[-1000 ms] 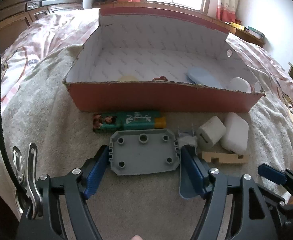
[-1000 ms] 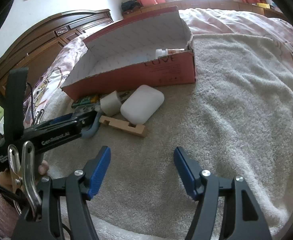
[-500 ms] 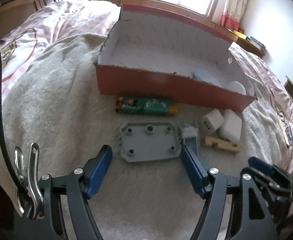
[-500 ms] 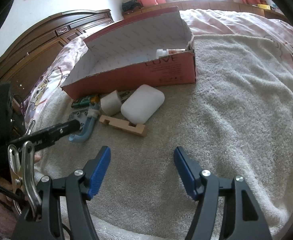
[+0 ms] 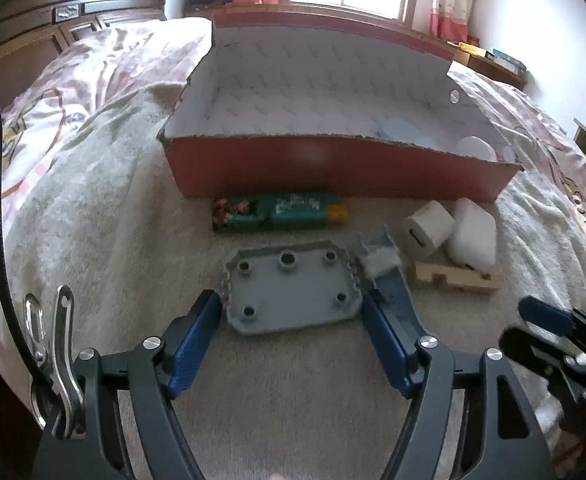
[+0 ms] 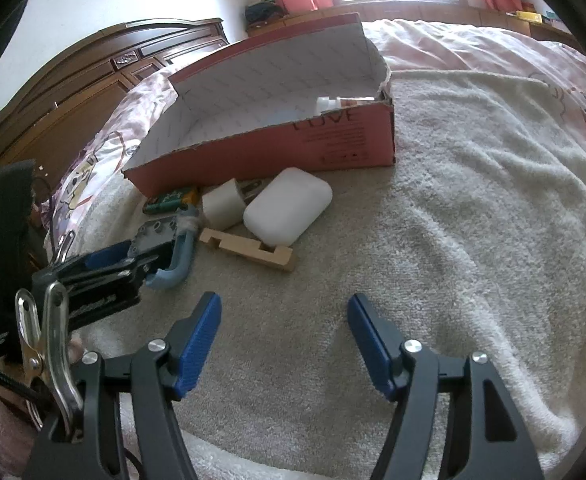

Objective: Organize rigid objects
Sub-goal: 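Lift the grey plate off the towel with the left tool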

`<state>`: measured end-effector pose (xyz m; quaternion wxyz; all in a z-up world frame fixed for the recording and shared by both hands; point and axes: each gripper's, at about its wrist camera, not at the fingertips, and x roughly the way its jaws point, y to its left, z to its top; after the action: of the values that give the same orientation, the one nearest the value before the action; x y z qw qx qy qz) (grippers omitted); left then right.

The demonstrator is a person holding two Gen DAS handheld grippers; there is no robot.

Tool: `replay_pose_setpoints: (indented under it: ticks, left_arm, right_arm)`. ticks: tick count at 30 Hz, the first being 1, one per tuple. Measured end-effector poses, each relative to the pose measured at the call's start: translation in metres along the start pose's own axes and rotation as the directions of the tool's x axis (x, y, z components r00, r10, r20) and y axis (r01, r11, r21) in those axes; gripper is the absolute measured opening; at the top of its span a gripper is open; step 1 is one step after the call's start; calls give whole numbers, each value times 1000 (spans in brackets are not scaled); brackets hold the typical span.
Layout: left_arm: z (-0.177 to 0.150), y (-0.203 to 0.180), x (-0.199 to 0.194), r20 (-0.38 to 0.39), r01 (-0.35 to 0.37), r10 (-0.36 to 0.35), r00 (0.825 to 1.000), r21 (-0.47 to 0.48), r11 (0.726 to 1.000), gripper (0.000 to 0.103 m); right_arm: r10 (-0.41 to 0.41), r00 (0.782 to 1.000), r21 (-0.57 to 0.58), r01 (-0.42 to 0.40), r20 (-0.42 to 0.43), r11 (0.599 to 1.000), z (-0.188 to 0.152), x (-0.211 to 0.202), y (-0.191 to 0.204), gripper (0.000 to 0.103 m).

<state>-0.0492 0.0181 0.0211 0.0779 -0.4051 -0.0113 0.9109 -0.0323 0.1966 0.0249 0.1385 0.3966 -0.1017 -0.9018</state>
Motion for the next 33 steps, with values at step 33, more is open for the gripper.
replay_pose_setpoints:
  ticks: [33]
  left_arm:
    - [-12, 17, -9, 26, 12, -12, 1000, -25, 1000, 72]
  right_arm:
    - [-174, 985, -115, 175, 20, 978, 48, 41, 17, 69]
